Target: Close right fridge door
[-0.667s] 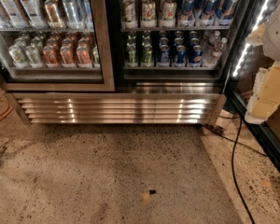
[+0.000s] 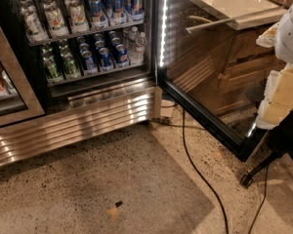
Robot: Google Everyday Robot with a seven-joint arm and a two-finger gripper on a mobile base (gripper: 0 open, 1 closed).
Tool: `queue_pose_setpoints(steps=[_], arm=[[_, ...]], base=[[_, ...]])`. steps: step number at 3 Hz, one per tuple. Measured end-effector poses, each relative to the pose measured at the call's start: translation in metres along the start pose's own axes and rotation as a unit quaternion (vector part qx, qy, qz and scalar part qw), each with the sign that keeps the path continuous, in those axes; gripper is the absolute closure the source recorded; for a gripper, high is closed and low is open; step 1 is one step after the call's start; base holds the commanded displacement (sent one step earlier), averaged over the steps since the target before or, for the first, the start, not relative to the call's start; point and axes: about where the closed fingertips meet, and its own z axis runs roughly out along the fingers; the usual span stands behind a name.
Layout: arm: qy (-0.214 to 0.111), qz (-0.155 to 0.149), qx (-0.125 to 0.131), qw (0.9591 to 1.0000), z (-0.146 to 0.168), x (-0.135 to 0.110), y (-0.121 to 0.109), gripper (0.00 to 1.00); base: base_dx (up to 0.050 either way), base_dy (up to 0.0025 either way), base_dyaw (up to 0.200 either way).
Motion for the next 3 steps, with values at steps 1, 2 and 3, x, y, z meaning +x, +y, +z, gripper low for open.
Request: queue_pose_setpoints(steps=[1,2,3], arm=[[0.000,0.000,0.000,1.0000,0.0000,0.0000,0.0000,0.00],[0.000,0.000,0.000,1.0000,-0.0001,-0.0001,-0.0001,0.00],[-0.006,0.003,0.001,1.0000,-0.0005,-0.0005,-0.0039,0.00]], base=[[0.000,0.00001,-0.200],[0.000,-0.00002,-0.200],[0.000,0.00000,0.000]])
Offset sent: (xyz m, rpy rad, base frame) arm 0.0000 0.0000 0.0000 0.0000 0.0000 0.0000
